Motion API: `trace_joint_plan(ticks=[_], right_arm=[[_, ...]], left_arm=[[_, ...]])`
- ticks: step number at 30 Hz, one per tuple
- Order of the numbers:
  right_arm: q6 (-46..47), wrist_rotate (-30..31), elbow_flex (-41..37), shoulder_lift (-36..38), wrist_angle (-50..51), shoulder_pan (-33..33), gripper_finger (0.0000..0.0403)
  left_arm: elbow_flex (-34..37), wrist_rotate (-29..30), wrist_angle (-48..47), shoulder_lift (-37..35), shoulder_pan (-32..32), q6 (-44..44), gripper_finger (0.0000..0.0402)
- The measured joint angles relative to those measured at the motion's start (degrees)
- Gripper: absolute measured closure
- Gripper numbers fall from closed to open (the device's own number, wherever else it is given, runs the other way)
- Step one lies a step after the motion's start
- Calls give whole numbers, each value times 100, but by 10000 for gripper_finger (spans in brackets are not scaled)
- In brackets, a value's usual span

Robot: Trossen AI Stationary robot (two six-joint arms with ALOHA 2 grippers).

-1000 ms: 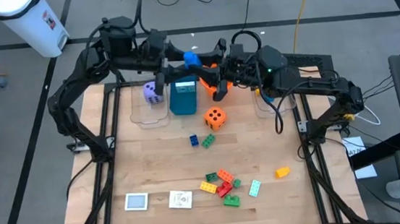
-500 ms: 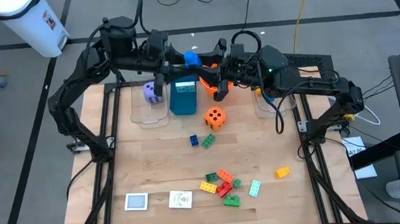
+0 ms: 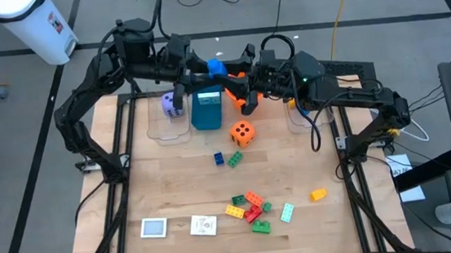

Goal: Pick & Place Toys
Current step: Put the blue game piece into the right transparent bin

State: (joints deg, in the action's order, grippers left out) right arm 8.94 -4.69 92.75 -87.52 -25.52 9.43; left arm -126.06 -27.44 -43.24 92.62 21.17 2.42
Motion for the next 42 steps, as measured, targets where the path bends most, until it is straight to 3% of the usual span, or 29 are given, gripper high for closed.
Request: trace_joint_plan(ticks=[4, 10, 17, 21, 26, 31, 38, 42], right_arm=[[-1, 11, 0, -1, 0, 6, 233], [2, -9, -2, -7, -201, 112, 211], [83, 15, -2, -7, -289, 181, 185], [67, -12, -2, 12, -275, 240, 178], [85, -9, -2, 206, 308, 409, 177], [88, -24, -2, 304, 1027, 483, 177], [111, -153, -2, 369, 1496, 483, 177], [114, -146, -2, 350, 1559, 483, 177]], left_arm=[[0, 2, -13, 0, 0, 43, 234], [0, 69, 0, 2, 6, 72, 254], [-2, 68, -15, 2, 13, 85, 234], [-2, 67, -158, 2, 46, 170, 243], [-4, 288, -759, 2, 138, 342, 254], [-4, 631, -1275, 2, 107, 537, 234], [-7, 796, -1379, 130, 34, 592, 254], [-9, 799, -1416, 285, -13, 589, 245]])
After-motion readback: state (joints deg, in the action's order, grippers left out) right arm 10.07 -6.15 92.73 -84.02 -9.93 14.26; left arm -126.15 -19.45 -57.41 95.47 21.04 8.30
